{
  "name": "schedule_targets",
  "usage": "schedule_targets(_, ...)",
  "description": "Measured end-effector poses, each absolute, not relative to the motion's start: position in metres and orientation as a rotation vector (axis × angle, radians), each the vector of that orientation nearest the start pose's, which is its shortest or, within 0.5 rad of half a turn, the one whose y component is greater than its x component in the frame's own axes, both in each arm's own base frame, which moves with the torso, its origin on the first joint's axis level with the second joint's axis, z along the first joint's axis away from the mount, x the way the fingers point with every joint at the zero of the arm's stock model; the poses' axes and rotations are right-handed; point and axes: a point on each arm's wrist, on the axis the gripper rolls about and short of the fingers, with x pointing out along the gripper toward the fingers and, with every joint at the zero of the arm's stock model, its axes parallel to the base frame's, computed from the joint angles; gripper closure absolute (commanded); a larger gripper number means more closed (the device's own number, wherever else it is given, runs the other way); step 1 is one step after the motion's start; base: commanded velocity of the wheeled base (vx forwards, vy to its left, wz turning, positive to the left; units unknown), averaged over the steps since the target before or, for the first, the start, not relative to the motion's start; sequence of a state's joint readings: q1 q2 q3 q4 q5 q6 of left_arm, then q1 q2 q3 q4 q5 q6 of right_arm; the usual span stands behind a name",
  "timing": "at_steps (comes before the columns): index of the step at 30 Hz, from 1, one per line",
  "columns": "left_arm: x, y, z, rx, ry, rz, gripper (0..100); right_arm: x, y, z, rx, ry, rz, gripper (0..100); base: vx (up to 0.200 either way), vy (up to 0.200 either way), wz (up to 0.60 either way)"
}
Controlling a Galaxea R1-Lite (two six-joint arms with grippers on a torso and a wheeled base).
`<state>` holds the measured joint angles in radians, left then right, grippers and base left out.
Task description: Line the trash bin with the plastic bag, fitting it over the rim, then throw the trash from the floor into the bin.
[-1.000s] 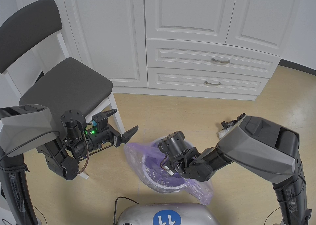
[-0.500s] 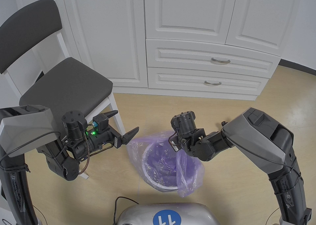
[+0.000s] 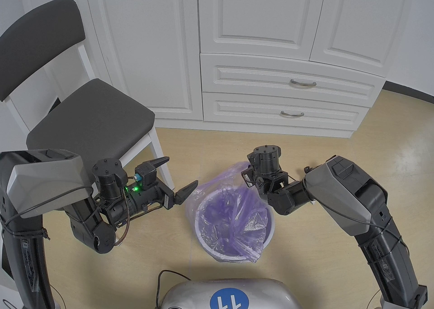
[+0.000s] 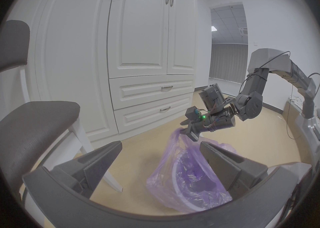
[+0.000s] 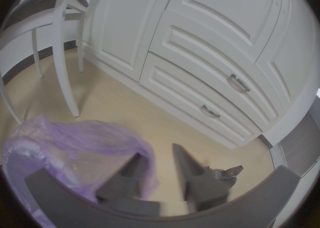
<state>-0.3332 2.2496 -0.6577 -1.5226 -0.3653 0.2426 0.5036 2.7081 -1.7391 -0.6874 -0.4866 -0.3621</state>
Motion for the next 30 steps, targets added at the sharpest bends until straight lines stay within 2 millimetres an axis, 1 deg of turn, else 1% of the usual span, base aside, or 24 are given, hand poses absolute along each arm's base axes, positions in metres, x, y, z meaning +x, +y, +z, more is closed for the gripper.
schedule_targets(3, 0.339, -0.127, 0.046, 0.231, -0.005, -0.707, 0, 0.468, 0.246, -0.005, -0.495, 0.244, 0.066, 0, 0.000, 0.000, 0.00)
schedule_targets(5, 0.338, -0.128, 0.044, 0.231, 0.000, -0.710, 0, 0.463, 0.246, -0.005, -0.504, 0.258, 0.075, 0, 0.000, 0.000, 0.00)
schedule_targets(9, 0.338, -0.128, 0.043, 0.232, 0.005, -0.711, 0, 0.443, 0.246, -0.001, -0.536, 0.302, 0.113, 0, 0.000, 0.000, 0.00)
schedule_targets(12, 0.337, -0.129, 0.042, 0.232, 0.006, -0.714, 0, 0.423, 0.249, 0.016, -0.565, 0.310, 0.149, 0, 0.000, 0.000, 0.00)
schedule_targets(14, 0.337, -0.129, 0.043, 0.232, 0.007, -0.714, 0, 0.406, 0.254, 0.031, -0.586, 0.302, 0.181, 0, 0.000, 0.000, 0.00)
schedule_targets(17, 0.335, -0.128, 0.045, 0.232, 0.004, -0.715, 0, 0.379, 0.270, 0.051, -0.620, 0.277, 0.244, 0, 0.000, 0.000, 0.00)
schedule_targets(20, 0.333, -0.127, 0.049, 0.232, -0.002, -0.716, 0, 0.354, 0.286, 0.061, -0.661, 0.261, 0.306, 0, 0.000, 0.000, 0.00)
schedule_targets(22, 0.331, -0.127, 0.051, 0.232, -0.004, -0.716, 0, 0.342, 0.295, 0.059, -0.699, 0.273, 0.343, 0, 0.000, 0.000, 0.00)
schedule_targets(24, 0.329, -0.126, 0.053, 0.232, -0.006, -0.717, 0, 0.334, 0.302, 0.051, -0.748, 0.290, 0.369, 0, 0.000, 0.000, 0.00)
schedule_targets(27, 0.326, -0.125, 0.057, 0.232, -0.011, -0.718, 0, 0.329, 0.308, 0.035, -0.858, 0.316, 0.391, 0, 0.000, 0.000, 0.00)
schedule_targets(30, 0.324, -0.125, 0.060, 0.233, -0.017, -0.719, 0, 0.330, 0.312, 0.017, -0.970, 0.333, 0.384, 0, 0.000, 0.000, 0.00)
